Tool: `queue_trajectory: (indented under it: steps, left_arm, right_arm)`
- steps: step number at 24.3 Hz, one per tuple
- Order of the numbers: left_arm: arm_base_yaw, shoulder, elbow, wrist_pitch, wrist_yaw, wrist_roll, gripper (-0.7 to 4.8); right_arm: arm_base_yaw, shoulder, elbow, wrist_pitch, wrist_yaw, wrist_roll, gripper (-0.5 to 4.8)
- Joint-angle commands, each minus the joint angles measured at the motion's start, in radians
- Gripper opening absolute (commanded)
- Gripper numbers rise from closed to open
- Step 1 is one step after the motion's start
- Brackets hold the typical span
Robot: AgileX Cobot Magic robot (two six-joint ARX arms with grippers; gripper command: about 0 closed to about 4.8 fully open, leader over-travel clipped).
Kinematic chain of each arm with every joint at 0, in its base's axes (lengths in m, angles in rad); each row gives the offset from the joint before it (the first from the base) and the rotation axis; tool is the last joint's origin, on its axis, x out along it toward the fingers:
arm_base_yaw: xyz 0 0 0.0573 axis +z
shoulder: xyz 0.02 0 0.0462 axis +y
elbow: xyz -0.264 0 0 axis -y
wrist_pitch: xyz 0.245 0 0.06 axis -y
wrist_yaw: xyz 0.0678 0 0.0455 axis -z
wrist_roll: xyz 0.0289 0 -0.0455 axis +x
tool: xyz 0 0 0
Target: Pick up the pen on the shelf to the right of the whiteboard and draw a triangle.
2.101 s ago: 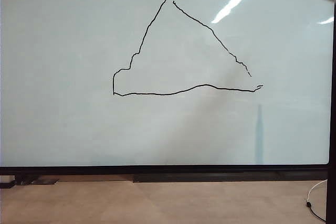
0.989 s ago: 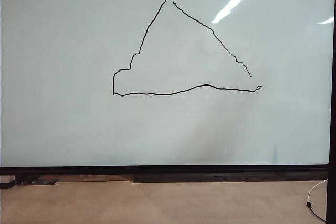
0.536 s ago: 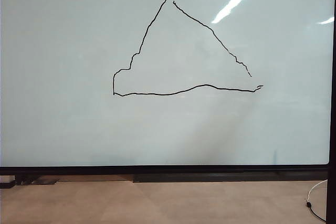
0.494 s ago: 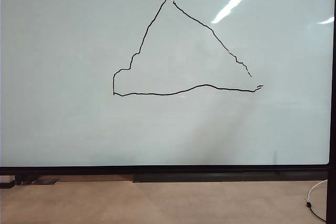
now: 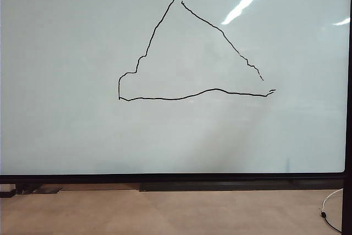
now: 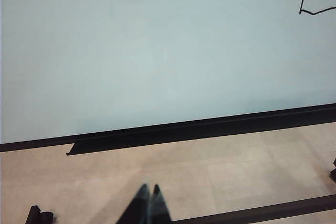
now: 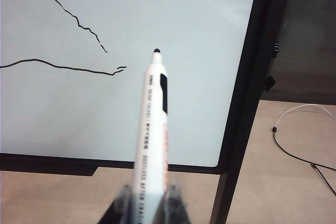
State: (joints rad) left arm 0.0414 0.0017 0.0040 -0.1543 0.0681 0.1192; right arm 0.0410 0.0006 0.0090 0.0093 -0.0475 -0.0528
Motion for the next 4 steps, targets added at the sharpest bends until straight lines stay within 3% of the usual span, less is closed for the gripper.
queue_trajectory:
  steps: [1, 4]
  left_arm:
    - [0.0, 0.001, 0.003, 0.005, 0.003, 0.001, -0.05]
    - [0.0, 0.001, 0.003, 0.005, 0.003, 0.001, -0.05]
  right_arm:
    - [0.001, 0.0, 0.003, 0.014, 0.004, -0.001, -0.05]
    - [0.001, 0.0, 0.003, 0.014, 0.004, -0.001, -0.05]
